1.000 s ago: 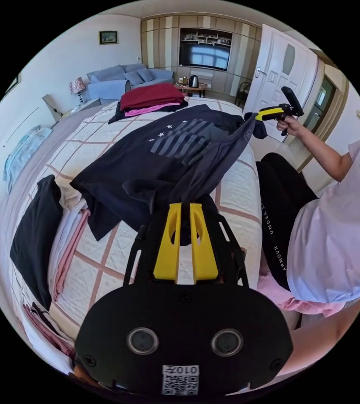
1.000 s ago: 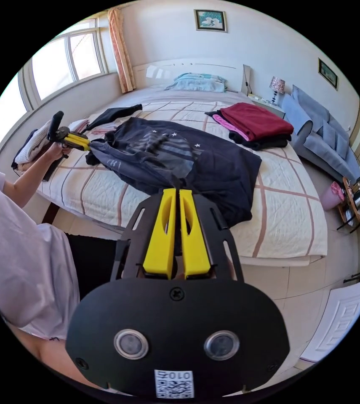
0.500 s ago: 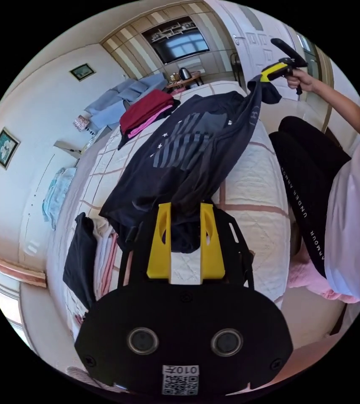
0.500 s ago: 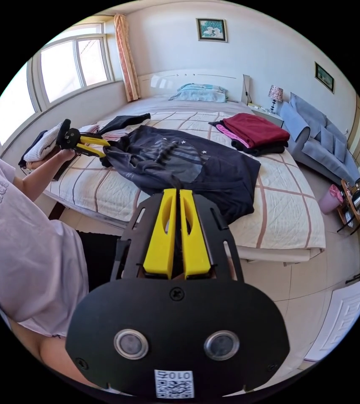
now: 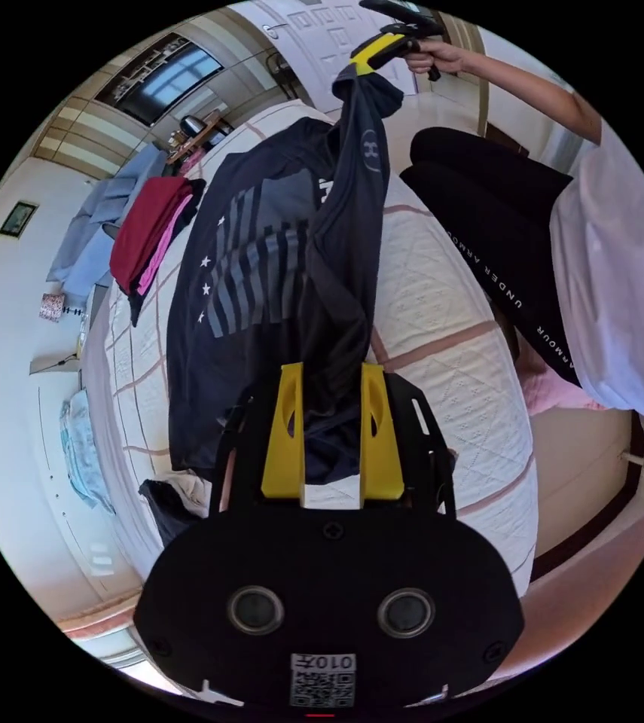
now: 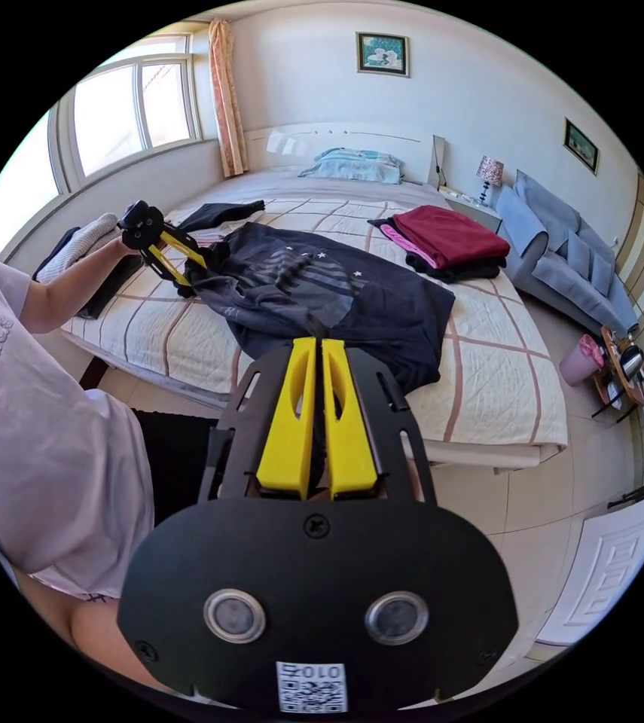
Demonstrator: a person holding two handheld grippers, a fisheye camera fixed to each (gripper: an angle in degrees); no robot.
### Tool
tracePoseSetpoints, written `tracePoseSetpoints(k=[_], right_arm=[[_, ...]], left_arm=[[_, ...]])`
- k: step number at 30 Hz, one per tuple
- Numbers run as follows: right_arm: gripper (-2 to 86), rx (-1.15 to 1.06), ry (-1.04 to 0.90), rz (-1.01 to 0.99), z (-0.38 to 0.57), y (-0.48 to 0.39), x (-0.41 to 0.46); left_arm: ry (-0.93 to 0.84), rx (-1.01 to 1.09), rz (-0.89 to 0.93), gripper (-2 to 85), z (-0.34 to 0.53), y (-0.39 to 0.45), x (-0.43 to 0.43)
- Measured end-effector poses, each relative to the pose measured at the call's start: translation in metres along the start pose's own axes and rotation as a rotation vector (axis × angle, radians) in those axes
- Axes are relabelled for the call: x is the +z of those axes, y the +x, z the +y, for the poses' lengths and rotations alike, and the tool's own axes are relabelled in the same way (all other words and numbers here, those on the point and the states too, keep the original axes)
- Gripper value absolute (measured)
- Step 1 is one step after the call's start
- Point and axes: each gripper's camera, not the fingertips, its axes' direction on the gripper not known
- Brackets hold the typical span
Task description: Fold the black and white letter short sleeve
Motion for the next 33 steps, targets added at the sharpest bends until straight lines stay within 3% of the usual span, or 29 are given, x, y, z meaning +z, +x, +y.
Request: tracePoseSetpoints(k=[8,14,18,22,26,33], right_arm=[[3.6,0.022,-0.047,0.053,0.013,-0.042,-0.001],[3.5,0.034,-0.042,0.089,0.019,-0.072,-0.019],[3.5,-0.028,0.064,0.186,-0.007,-0.102,-0.076],[3.3,-0.118,0.217,0.326,-0.034,-0.154,-0.155],[3.0,-0.191,0.410,0.385,-0.035,-0.207,-0.236],[3.0,-0.345,0.682,0.504,-0.007,-0.303,-0.368]], left_arm=[[-0.034,-0.004,-0.052,3.3,0.018,0.036,-0.005],[0.224,-0.316,0.092,1.3,0.095,0.021,-0.049],[0.480,-0.313,0.172,0.7,0.148,0.027,-0.112],[0.550,-0.413,-0.001,0.5,0.184,0.040,-0.178],[0.661,-0.595,-0.348,0.2,0.229,0.085,-0.283],[0.839,-0.579,-0.675,0.1,0.280,0.194,-0.427]])
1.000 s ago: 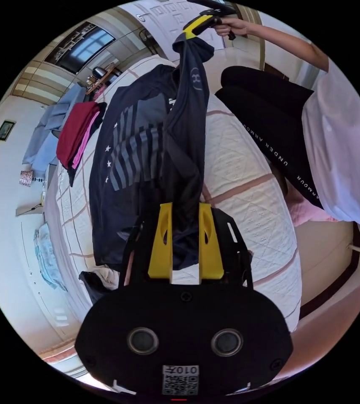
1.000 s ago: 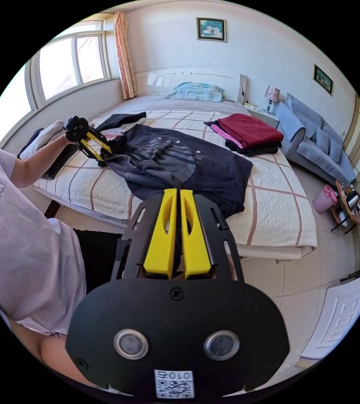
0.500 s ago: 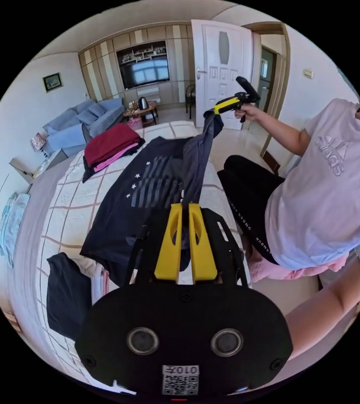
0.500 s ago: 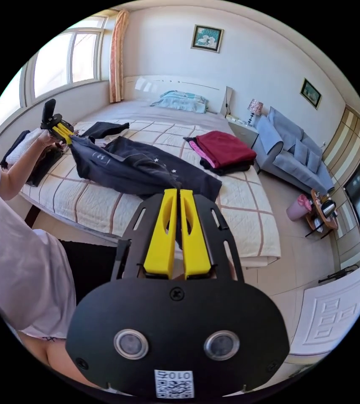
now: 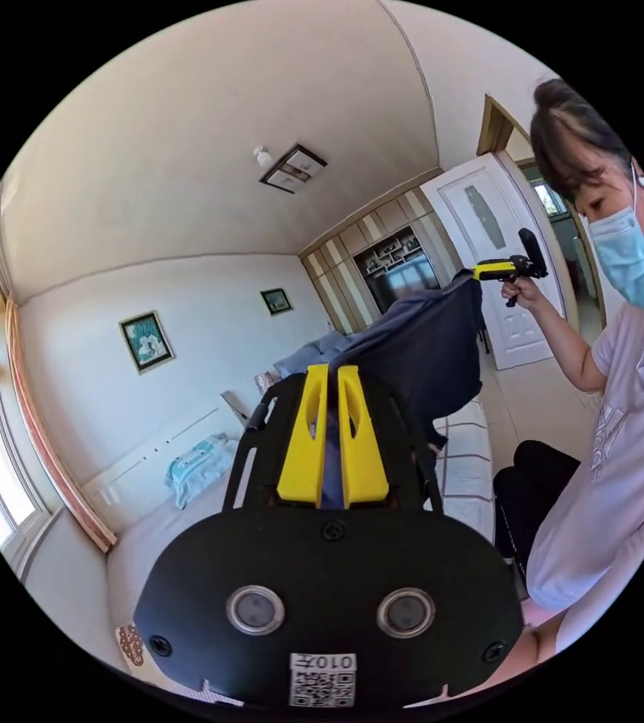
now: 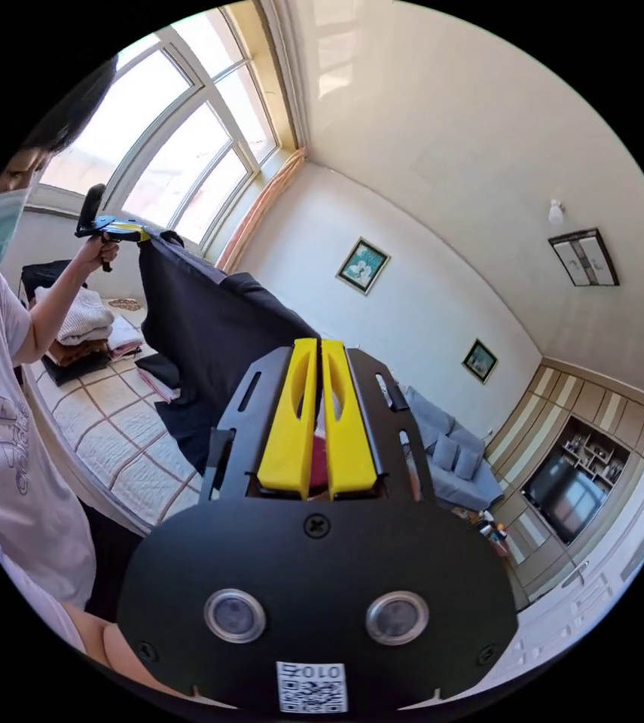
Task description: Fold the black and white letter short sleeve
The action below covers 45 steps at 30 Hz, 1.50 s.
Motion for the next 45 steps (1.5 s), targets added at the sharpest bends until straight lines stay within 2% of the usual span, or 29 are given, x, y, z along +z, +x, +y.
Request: tracePoseSetpoints(k=[6,11,14,16,17,19,20,21,23,24,25,27,29,31,35,37,41,45], right_arm=[[3.0,-0.087,0.070,0.103,-0.067,0.002,-0.067],[2.9,-0.127,0.047,0.109,-0.100,0.008,-0.059],[2.7,-0.118,-0.031,0.016,-0.099,0.014,-0.005],[2.7,-0.079,-0.163,-0.083,-0.085,0.022,0.076],[2.7,-0.067,-0.210,-0.109,-0.080,0.025,0.102],[2.6,0.015,-0.419,-0.222,-0.058,0.044,0.222],[2.6,0.058,-0.463,-0.251,-0.054,0.052,0.251],[2.5,0.157,-0.511,-0.297,-0.052,0.072,0.298],[2.5,0.231,-0.470,-0.258,-0.076,0.105,0.325],[2.5,0.250,-0.373,-0.210,-0.108,0.128,0.315],[2.5,0.255,-0.262,-0.162,-0.145,0.149,0.292],[2.6,0.205,-0.114,-0.072,-0.192,0.172,0.247],[2.6,0.158,-0.019,-0.021,-0.219,0.187,0.209],[2.6,0.142,0.035,-0.061,-0.224,0.204,0.177],[2.7,0.158,0.015,-0.158,-0.177,0.206,0.175],[2.7,0.176,-0.078,-0.218,-0.122,0.193,0.195],[2.7,0.233,-0.182,-0.355,-0.020,0.163,0.217],[2.8,0.249,-0.394,-0.475,0.106,0.119,0.258]], left_arm=[[0.034,0.113,-0.050,0.0,-0.053,0.004,-0.091],[-0.022,0.126,0.013,0.0,-0.064,-0.016,-0.105],[-0.124,0.073,0.074,0.0,-0.041,-0.038,-0.065],[-0.194,-0.002,0.153,0.0,-0.012,-0.059,-0.020],[-0.247,-0.064,0.213,0.0,0.012,-0.076,0.020],[-0.353,-0.173,0.288,0.0,0.053,-0.105,0.090],[-0.404,-0.239,0.315,0.0,0.079,-0.127,0.137],[-0.397,-0.346,0.340,0.0,0.101,-0.154,0.175],[-0.265,-0.578,0.390,0.0,0.116,-0.203,0.205],[-0.176,-0.620,0.349,0.0,0.101,-0.226,0.206],[-0.152,-0.591,0.314,0.0,0.085,-0.233,0.203],[-0.134,-0.347,0.124,0.0,-0.002,-0.241,0.173],[-0.097,-0.230,0.072,0.0,-0.052,-0.240,0.144],[-0.076,-0.141,0.042,0.0,-0.080,-0.234,0.122],[-0.114,-0.049,0.113,0.0,-0.067,-0.207,0.126],[-0.134,-0.050,0.184,0.1,-0.036,-0.190,0.142],[-0.277,-0.085,0.348,0.1,0.061,-0.128,0.183],[-0.412,-0.153,0.508,0.1,0.176,-0.041,0.219]])
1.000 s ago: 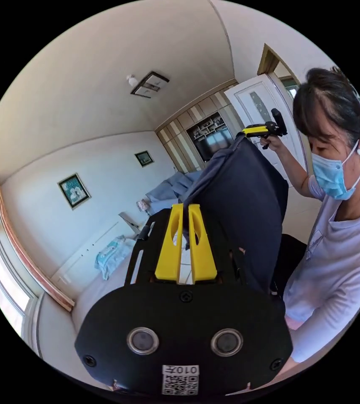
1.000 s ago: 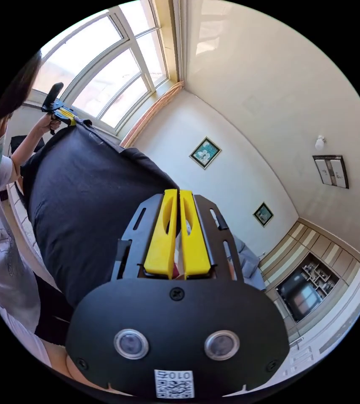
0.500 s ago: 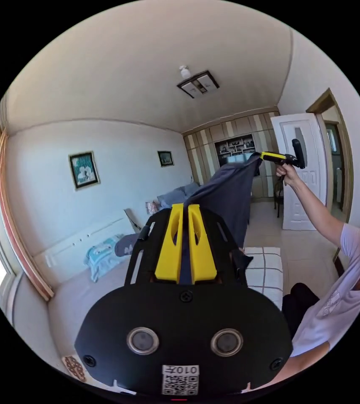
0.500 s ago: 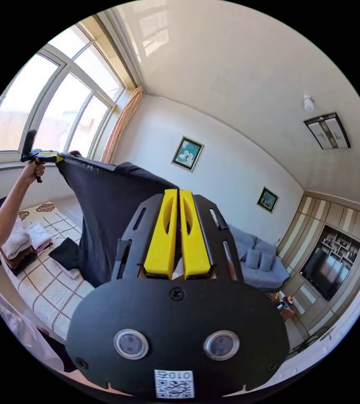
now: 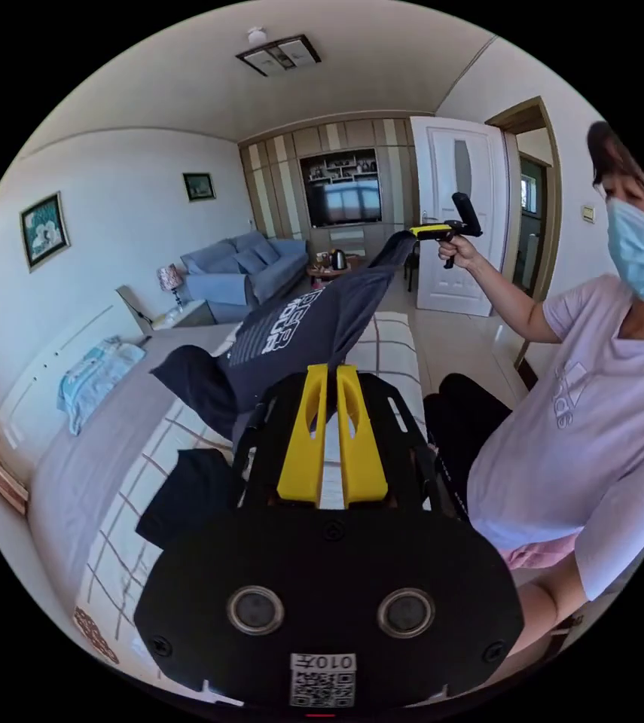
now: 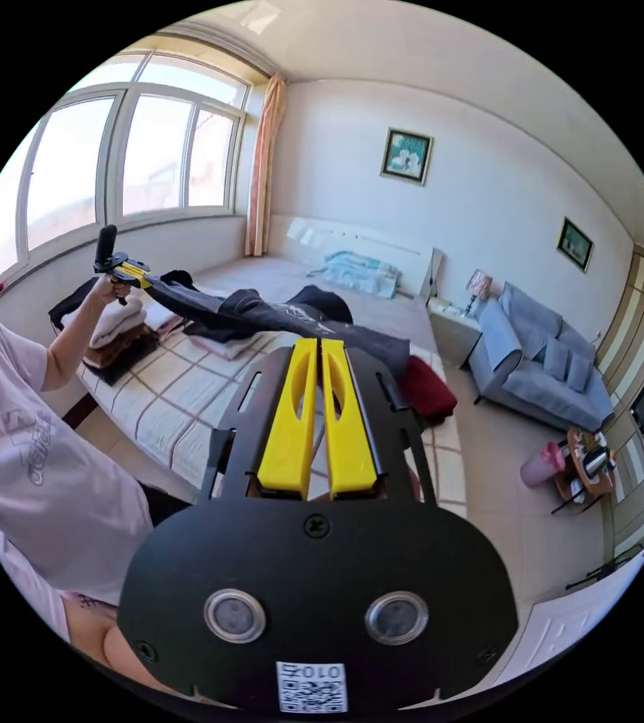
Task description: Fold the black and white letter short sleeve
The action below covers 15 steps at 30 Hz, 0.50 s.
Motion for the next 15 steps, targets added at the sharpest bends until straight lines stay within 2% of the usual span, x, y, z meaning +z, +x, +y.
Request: tracePoseSetpoints(k=[4,6,11,15], right_arm=[[3.1,0.114,-0.179,-0.172,0.088,0.035,0.081],[3.1,0.154,-0.231,-0.250,0.117,0.052,0.103],[3.1,0.151,-0.427,-0.279,0.155,0.077,0.133],[3.1,0.112,-0.440,-0.301,0.163,0.102,0.125]], left_arm=[[-0.065,-0.143,0.127,0.1,0.076,0.025,0.088],[-0.160,-0.229,0.150,0.2,0.111,0.045,0.140],[-0.385,-0.184,0.173,0.2,0.124,0.091,0.217],[-0.407,-0.159,0.154,0.2,0.111,0.096,0.234]])
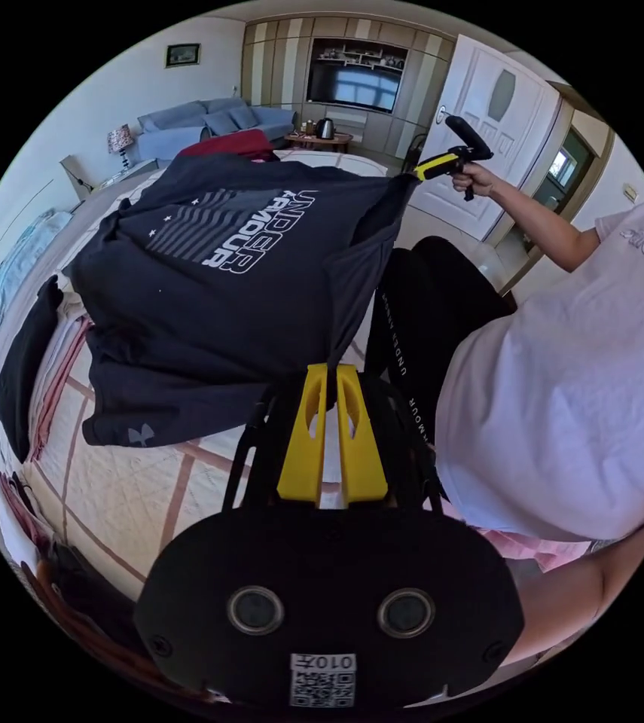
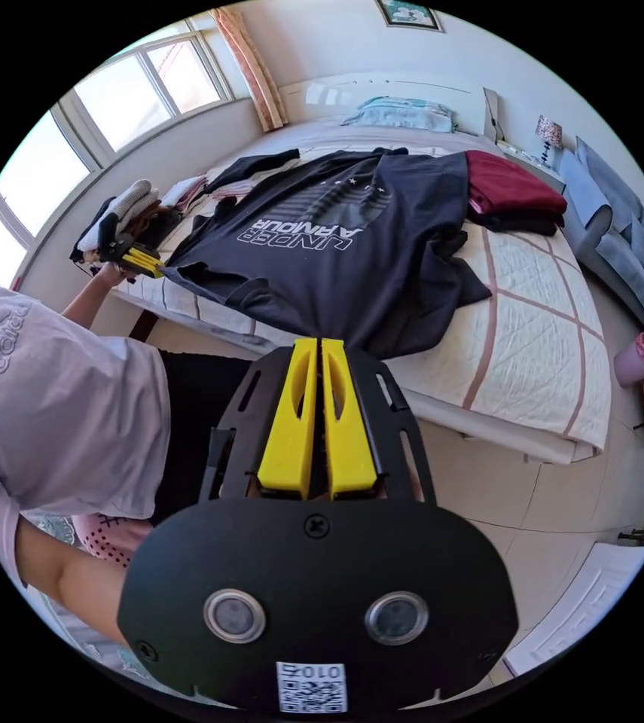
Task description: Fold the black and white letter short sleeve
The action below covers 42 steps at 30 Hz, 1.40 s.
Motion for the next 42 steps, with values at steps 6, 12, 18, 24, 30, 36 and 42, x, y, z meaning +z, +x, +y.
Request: tracePoseSetpoints(k=[6,12,18,24,30,36,42], right_arm=[[3.1,-0.027,-0.011,-0.018,0.008,0.034,-0.009],[3.0,0.032,-0.039,-0.074,0.017,0.078,-0.002],[4.0,-0.008,-0.106,-0.096,0.012,0.094,0.013],[7.8,0.150,0.185,-0.040,-0.005,0.150,-0.042],[8.8,0.489,0.312,0.205,-0.058,0.234,-0.045],[8.5,0.579,0.173,0.163,-0.094,0.283,0.008],[4.0,0.452,0.103,0.367,-0.097,0.260,0.009]], left_arm=[[0.037,0.046,0.008,0.3,-0.011,0.007,-0.007],[-0.084,0.084,-0.005,0.4,-0.029,0.019,0.035],[-0.095,-0.063,0.089,1.3,-0.019,-0.014,0.080],[-0.184,0.001,0.209,0.8,-0.009,-0.010,0.082],[0.070,-0.137,0.159,0.0,-0.011,-0.027,0.058],[0.285,-0.237,0.073,-0.1,-0.017,-0.040,0.052],[0.257,-0.230,0.104,-0.2,-0.026,-0.037,0.074]])
